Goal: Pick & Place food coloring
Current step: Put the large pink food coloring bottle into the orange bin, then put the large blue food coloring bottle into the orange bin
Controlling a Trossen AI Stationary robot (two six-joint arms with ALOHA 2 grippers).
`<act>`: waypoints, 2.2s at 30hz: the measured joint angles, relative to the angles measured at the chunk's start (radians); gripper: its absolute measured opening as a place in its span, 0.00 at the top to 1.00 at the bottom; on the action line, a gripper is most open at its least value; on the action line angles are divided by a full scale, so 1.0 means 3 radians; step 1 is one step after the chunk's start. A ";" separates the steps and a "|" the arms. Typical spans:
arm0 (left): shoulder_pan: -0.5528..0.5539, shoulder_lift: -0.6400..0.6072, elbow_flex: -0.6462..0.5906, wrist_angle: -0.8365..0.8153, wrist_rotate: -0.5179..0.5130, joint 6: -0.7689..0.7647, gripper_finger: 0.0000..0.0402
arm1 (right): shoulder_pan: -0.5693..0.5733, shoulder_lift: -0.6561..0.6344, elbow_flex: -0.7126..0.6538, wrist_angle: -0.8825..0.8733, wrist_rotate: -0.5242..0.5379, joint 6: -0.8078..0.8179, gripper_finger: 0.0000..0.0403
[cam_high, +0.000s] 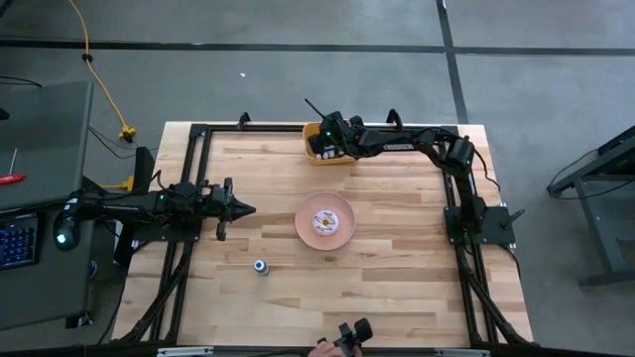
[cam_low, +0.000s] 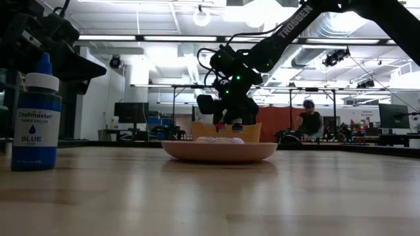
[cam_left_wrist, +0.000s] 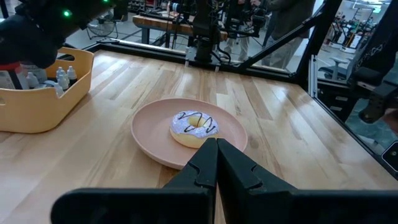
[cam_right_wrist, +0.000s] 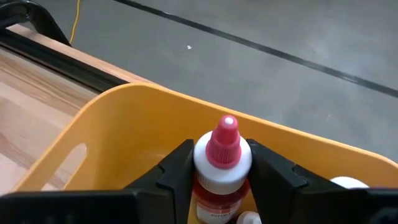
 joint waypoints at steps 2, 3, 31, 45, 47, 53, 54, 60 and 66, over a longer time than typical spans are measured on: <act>0.0000 0.0000 0.0001 0.0000 0.0000 0.0000 1.00 | 0.0000 0.0000 0.0000 0.0000 -0.0018 0.0004 0.67; 0.0000 0.0000 0.0001 0.0000 0.0000 0.0000 1.00 | 0.0000 -0.0001 0.0000 0.0000 -0.0040 0.0004 0.66; 0.0001 0.0000 0.0000 -0.0001 -0.0001 0.0000 1.00 | 0.0022 -0.0099 -0.0001 0.0019 -0.0138 -0.0132 0.49; 0.0000 0.0000 0.0001 0.0000 0.0004 0.0000 1.00 | 0.0034 -0.0582 0.0097 -0.0431 -0.0133 -0.0814 0.49; 0.0001 0.0000 0.0001 0.0000 0.0004 0.0000 1.00 | 0.0043 -0.0661 0.0232 -0.0657 -0.0141 -0.0880 0.49; 0.0000 0.0000 0.0001 0.0000 0.0006 0.0000 1.00 | 0.0092 -0.0716 0.0867 -0.1366 -0.0487 -0.1063 0.49; 0.0000 0.0000 0.0001 0.0000 0.0005 0.0000 1.00 | 0.0111 -0.0716 0.0974 -0.1451 -0.0569 -0.1088 0.49; 0.0001 0.0000 0.0001 0.0001 0.0010 0.0000 1.00 | 0.0268 -0.0716 0.1388 -0.1643 -0.1104 -0.1344 0.49; 0.0001 0.0000 0.0001 0.0001 0.0010 -0.0001 1.00 | 0.0484 -0.0716 0.1498 -0.1566 -0.2169 -0.1728 0.49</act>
